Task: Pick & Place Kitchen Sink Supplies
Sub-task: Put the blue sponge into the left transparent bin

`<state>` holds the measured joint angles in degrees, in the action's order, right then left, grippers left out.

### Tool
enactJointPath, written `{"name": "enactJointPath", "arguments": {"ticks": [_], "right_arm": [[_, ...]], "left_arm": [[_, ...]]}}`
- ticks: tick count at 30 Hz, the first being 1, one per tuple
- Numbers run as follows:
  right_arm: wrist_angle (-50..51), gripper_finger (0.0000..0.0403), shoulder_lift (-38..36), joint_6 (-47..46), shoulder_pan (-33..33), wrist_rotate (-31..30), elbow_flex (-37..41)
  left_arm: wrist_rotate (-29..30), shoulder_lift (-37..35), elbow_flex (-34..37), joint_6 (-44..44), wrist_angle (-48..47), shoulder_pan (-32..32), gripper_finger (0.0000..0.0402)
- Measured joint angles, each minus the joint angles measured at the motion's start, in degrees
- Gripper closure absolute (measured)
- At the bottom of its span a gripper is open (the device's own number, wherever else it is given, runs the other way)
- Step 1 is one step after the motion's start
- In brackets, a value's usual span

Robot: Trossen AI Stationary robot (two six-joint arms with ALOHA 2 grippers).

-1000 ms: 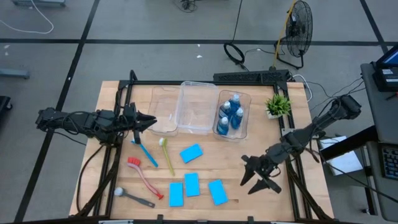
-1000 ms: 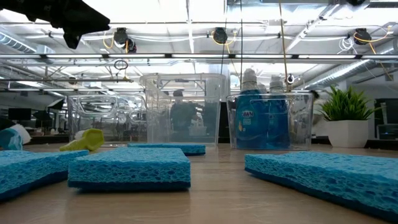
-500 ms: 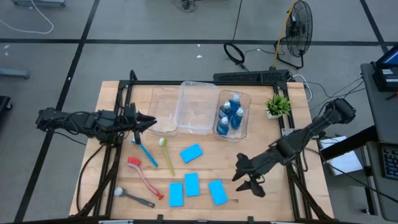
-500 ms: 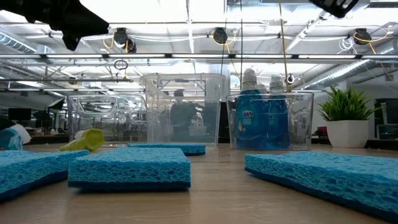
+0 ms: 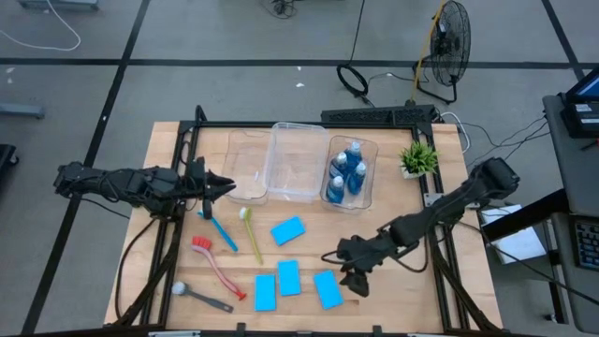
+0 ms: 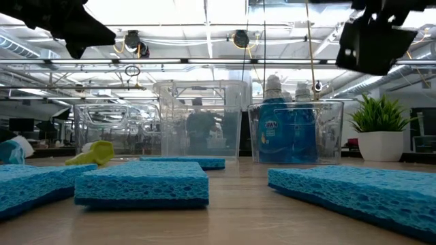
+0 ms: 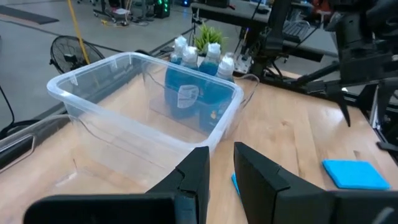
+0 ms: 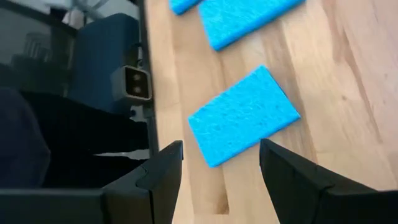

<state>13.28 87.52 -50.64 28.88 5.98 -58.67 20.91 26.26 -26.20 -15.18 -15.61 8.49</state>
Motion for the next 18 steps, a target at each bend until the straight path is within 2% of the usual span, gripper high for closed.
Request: {"name": "enactJointPath", "arguments": {"ticks": [13, 18], "right_arm": [[-1.5, 0.0204, 5.7, -13.1, -0.8, -0.1, 0.0], [-1.5, 0.0204, 7.8, -12.7, -0.8, 2.8, 0.0]], "left_arm": [[-0.4, 0.0, 0.0, -0.2, -1.1, 0.0, 0.0325], [-1.4, 0.0, 0.0, -0.2, -1.2, 0.0, 0.0325]]}}
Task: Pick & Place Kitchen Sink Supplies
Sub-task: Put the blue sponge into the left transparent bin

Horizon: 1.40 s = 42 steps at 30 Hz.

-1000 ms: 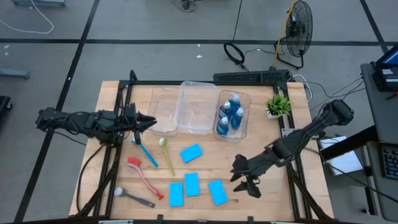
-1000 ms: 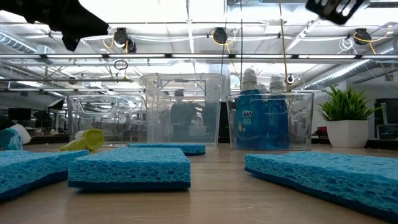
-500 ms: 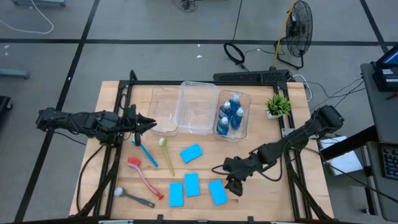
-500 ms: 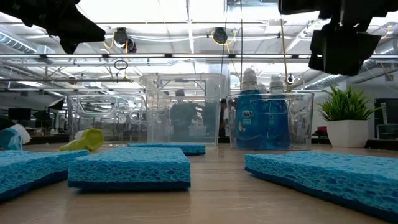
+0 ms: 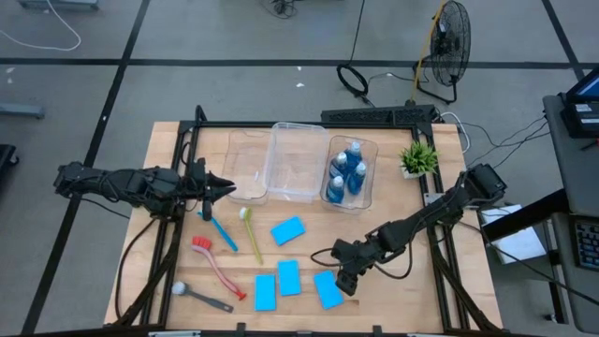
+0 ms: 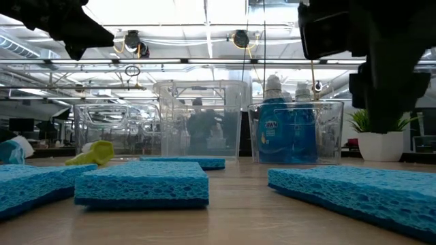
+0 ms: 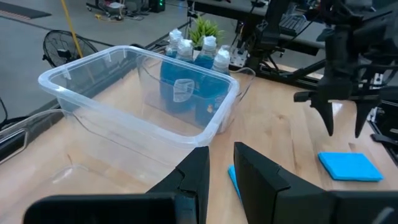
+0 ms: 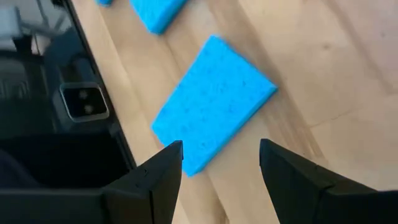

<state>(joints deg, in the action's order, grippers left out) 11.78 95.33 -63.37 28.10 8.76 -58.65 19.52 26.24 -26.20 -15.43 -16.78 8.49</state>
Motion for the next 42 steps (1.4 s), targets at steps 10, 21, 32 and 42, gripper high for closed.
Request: {"name": "enactJointPath", "arguments": {"ticks": [10, 21, 32, 42], "right_arm": [[-0.4, 0.0204, -0.3, 5.5, 0.4, 3.5, 0.0], [-3.7, 0.0204, -0.3, 8.8, 0.5, 3.6, 0.0], [-10.4, 0.0204, -0.3, 9.9, 0.5, 3.5, 0.0], [2.3, 0.0204, -0.3, 17.1, 0.5, -1.4, -11.0]], "left_arm": [[-0.6, 0.0, 0.0, 0.0, -0.2, 0.0, 0.0325], [-0.6, 0.0, 0.0, -0.3, -0.2, 0.0, 0.0325], [-0.6, 0.0, 0.0, -0.3, -0.2, 0.0, 0.0325], [-1.6, 0.0, 0.0, -0.3, -0.2, 0.0, 0.0325]]}}
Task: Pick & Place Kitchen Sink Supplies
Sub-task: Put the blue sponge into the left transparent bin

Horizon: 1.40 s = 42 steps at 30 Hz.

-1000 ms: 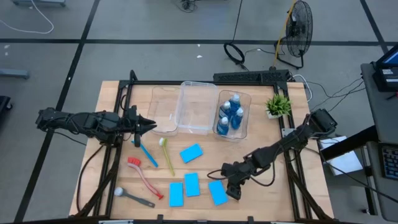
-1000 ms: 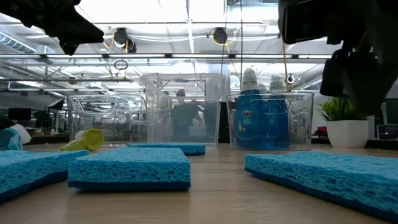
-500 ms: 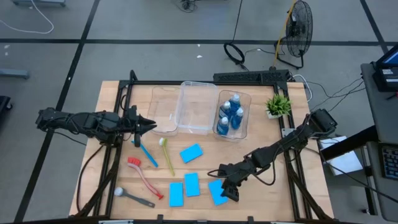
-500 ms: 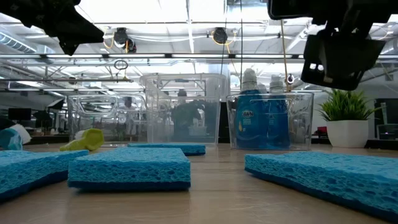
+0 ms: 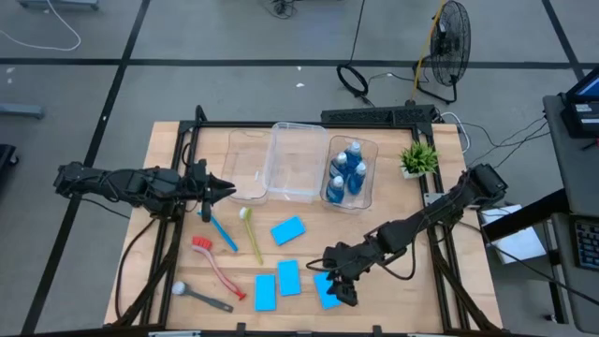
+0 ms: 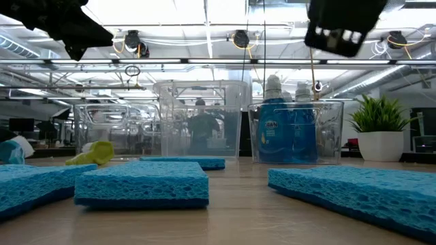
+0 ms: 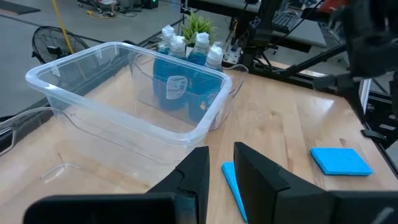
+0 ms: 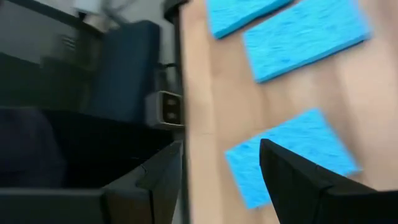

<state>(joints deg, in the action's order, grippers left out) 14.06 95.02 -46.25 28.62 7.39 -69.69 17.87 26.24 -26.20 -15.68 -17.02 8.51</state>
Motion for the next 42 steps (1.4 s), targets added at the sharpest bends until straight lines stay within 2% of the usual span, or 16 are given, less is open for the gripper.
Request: {"name": "enactJointPath", "arguments": {"ticks": [4, 9, 21, 32, 42], "right_arm": [[12.0, 0.0204, 0.0, -0.5, 0.0, -4.4, -5.1], [16.6, 0.0204, 0.5, -6.2, -0.6, -5.9, -5.3], [15.4, 0.0204, 9.8, -15.3, -1.2, -4.2, -5.2], [15.3, 0.0204, 9.9, -25.1, -1.6, -1.3, -5.2], [8.2, 0.0204, 9.9, -33.0, -1.6, 0.6, 1.2]], "left_arm": [[0.0, 0.0, 0.0, 0.0, 0.0, 0.0, 0.0325], [0.0, 0.0, 0.0, 0.4, -0.2, 0.0, 0.0325], [-0.4, 0.0, 0.0, 0.1, -1.2, 0.0, 0.0325], [-4.1, 0.0, 0.0, -1.0, -1.2, 0.0, 0.0325], [-4.9, 0.0, 0.0, -1.3, -1.2, 0.0, 0.0325]]}}
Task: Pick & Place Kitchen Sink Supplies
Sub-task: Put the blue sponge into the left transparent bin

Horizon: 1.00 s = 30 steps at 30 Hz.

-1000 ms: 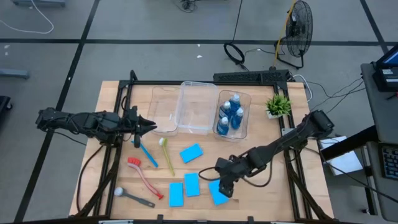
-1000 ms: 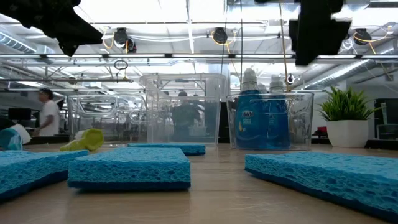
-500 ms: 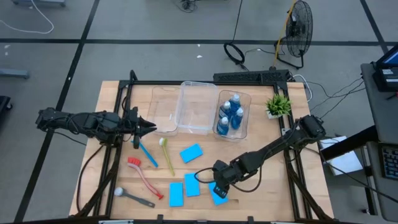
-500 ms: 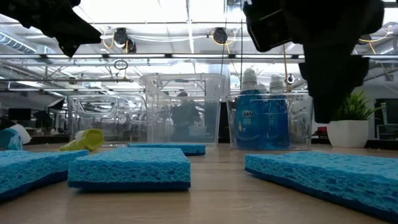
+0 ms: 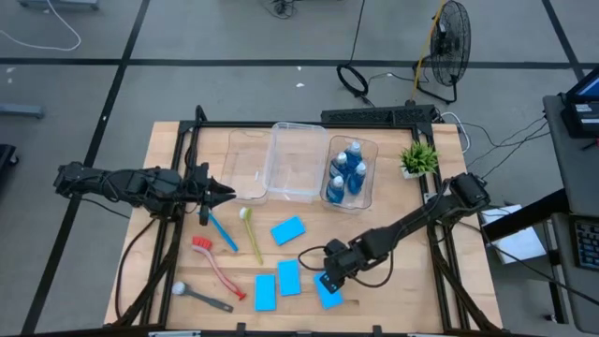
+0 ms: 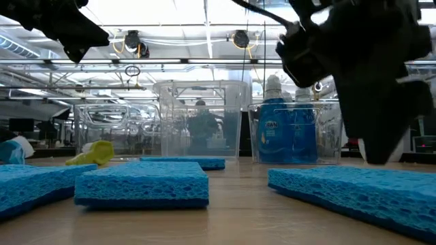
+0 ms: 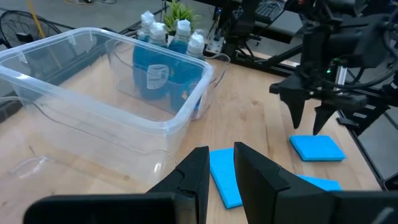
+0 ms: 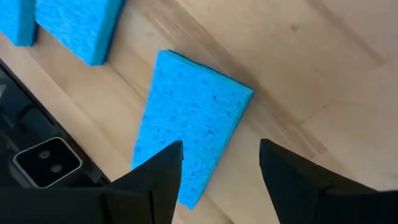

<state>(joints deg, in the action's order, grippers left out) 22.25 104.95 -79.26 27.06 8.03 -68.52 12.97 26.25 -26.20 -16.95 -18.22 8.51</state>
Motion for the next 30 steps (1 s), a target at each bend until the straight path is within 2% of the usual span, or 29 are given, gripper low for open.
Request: {"name": "enactJointPath", "arguments": {"ticks": [10, 21, 25, 30], "right_arm": [[-4.9, 0.0204, -0.2, -0.7, -0.8, 0.8, 5.6], [-10.8, 0.0204, -1.5, 3.0, -0.7, 1.7, 4.0], [-10.0, 0.0204, -0.9, 3.6, -0.7, 4.0, 3.6], [-9.0, 0.0204, 1.0, 3.9, -1.0, 4.1, 3.6]], "left_arm": [[0.0, 0.0, 0.0, 0.0, 0.0, 0.0, 0.0325], [0.1, 0.0, 0.0, 0.3, 0.0, 0.0, 0.0325], [0.2, 0.0, 0.0, 0.3, 0.0, 0.0, 0.0325], [0.4, 0.0, 0.0, 0.7, 0.0, 0.0, 0.0325]]}}
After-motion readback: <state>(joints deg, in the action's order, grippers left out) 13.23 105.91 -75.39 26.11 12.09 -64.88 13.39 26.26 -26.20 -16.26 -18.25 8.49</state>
